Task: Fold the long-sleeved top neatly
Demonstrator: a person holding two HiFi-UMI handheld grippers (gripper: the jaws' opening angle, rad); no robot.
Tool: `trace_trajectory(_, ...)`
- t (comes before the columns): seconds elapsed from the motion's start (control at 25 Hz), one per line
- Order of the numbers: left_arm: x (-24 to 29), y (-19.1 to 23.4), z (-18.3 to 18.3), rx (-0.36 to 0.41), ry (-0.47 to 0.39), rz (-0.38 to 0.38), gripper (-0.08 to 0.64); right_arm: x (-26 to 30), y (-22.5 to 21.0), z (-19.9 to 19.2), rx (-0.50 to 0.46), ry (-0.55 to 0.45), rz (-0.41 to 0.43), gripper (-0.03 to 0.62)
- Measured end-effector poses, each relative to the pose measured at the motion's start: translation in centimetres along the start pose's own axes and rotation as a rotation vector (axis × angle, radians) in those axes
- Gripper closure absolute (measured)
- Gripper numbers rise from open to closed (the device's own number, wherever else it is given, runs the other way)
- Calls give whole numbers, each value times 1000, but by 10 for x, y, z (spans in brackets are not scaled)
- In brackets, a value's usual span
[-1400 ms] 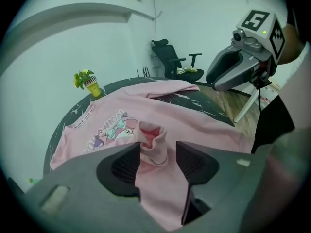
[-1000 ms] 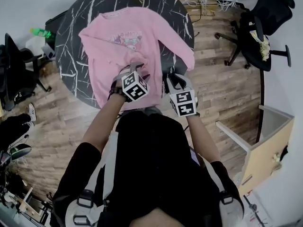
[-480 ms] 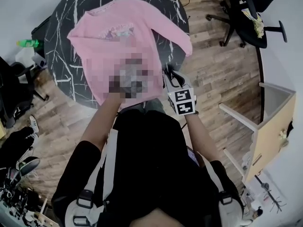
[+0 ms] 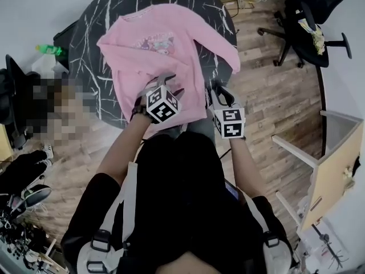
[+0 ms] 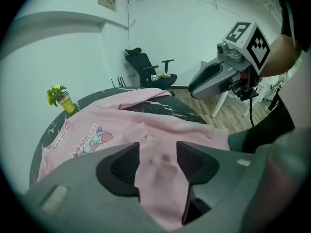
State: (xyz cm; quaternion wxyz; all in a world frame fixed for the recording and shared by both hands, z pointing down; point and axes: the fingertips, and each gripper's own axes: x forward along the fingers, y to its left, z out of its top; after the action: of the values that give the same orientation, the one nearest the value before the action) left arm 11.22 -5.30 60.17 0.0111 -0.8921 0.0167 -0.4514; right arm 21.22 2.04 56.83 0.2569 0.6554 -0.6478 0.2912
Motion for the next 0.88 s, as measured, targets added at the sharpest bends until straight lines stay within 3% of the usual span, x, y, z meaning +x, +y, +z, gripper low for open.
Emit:
trace_trajectory(0.32,21,-8,45,-1,16,7,316,8,-63,-21,30,13,10,483)
trace_trajectory(0.56,57,-9,86,-65,44,22,319,32,-132,-38,44,74,29,483)
trace_trajectory(0.72,77,-12,101,-85,89,18,321,53,-161,-51,43,132,78,471)
trace_trajectory(0.88,89,-7,106,-132,130,30,321,78,-173,-65,-20,213,157,423)
